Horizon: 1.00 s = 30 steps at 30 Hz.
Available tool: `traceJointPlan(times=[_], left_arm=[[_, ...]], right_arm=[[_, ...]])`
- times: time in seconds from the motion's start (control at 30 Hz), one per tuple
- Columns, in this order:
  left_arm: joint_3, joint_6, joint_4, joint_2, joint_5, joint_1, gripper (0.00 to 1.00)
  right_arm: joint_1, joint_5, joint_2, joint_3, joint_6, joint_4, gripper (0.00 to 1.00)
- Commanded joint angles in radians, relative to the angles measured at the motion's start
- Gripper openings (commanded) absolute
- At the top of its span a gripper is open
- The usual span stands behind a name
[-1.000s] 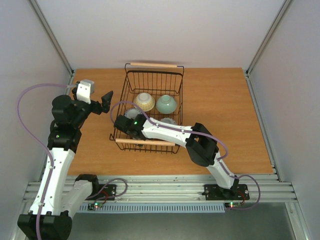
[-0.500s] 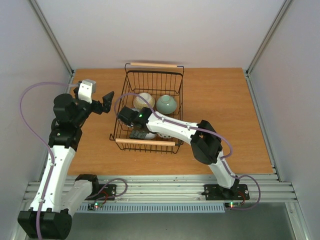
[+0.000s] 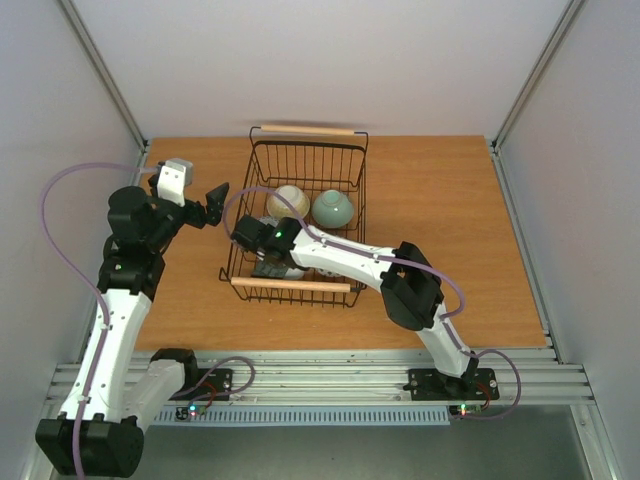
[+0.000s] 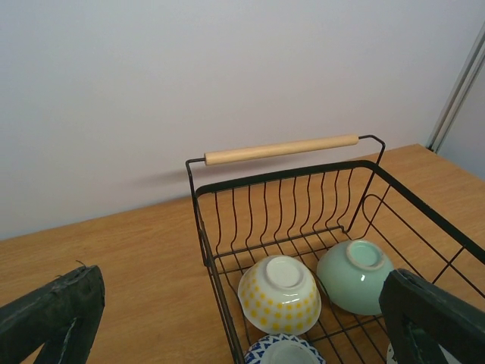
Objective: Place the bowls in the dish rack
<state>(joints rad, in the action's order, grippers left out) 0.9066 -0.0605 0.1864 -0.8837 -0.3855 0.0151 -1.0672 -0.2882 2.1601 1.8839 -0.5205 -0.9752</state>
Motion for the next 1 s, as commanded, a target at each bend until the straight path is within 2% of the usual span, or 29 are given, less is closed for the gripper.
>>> traceJointPlan(times=[0.0,0.33,0.57,0.97], left_arm=[[0.002,-0.015,-0.034,-0.006,-0.009,-0.003,0.99],[0.003,-0.017,-0.032,-0.016,-0.008,-0.003,0.99],[0.006,-0.018,-0.030,-0.017,-0.002,-0.003,0.99],[0.001,-0.012,-0.034,-0.019,-0.011,-0.003,0.99]], right_arm=[[-0.043,-0.011,0.062,-0.044,0.036,-0.100,0.99],[-0.074,-0.192,0.061,-0.039,0.061,-0.174,0.99],[-0.090,-0.210,0.027,-0.055,0.068,-0.200,0.99],[-0.136,-0.441,0.077,0.090,0.104,-0.381,0.99]])
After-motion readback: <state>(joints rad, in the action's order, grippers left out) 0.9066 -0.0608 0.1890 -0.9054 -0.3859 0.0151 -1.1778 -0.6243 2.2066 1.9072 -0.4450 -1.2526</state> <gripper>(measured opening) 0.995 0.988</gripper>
